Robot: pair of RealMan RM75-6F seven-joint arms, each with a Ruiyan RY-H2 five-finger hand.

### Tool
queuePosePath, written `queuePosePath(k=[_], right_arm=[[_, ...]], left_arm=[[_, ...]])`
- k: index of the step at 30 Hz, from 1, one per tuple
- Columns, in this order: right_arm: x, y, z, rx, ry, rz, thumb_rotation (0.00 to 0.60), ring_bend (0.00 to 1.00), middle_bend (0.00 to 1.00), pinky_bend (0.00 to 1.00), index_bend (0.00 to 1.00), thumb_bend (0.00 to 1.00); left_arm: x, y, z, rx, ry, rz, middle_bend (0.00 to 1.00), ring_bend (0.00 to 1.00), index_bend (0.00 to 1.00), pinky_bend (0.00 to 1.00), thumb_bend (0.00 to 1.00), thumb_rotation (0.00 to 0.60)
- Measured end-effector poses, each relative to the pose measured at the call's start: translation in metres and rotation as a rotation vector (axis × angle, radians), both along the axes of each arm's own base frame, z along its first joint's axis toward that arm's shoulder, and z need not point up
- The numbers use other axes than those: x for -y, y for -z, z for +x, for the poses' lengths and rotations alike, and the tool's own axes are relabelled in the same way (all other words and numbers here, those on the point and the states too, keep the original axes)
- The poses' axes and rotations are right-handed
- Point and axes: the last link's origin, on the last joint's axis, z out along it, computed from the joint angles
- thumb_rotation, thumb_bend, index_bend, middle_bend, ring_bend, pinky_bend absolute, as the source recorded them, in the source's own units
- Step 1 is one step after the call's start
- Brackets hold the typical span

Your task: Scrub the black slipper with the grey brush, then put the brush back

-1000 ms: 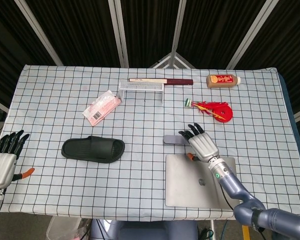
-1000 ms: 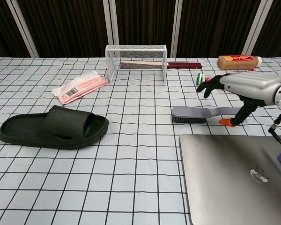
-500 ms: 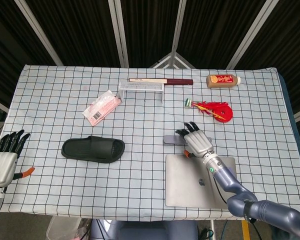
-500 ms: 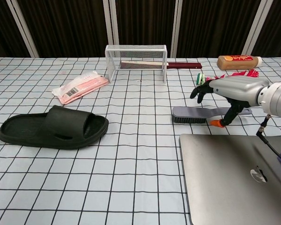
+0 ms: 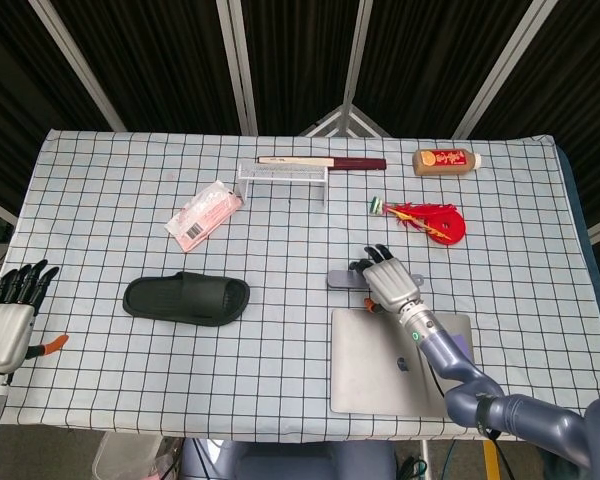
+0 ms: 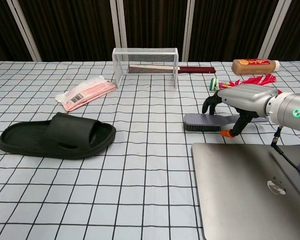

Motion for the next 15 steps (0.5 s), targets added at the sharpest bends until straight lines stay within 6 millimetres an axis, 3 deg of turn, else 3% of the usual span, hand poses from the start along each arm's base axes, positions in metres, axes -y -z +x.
queuePosePath(k=[8,15], right_arm=[[0.0041,0.0053,-0.0016,-0.009,-0.008,-0.025,0.600,0.17,0.38,0.16,0.36,0.39],[0.0059,0.0073,-0.0033,-0.022,-0.018,-0.039,0.600,0.24,0.43,0.28,0.42,0.39]], left_arm=[[-0.0009,0.0013,-0.0006,-0.004,-0.006,-0.013,0.00,0.00,0.00,0.00,0.00,0.600],[-0.0008,0.0015,-0.0011,-0.007,-0.008,-0.015,0.00,0.00,0.00,0.00,0.00,0.600]])
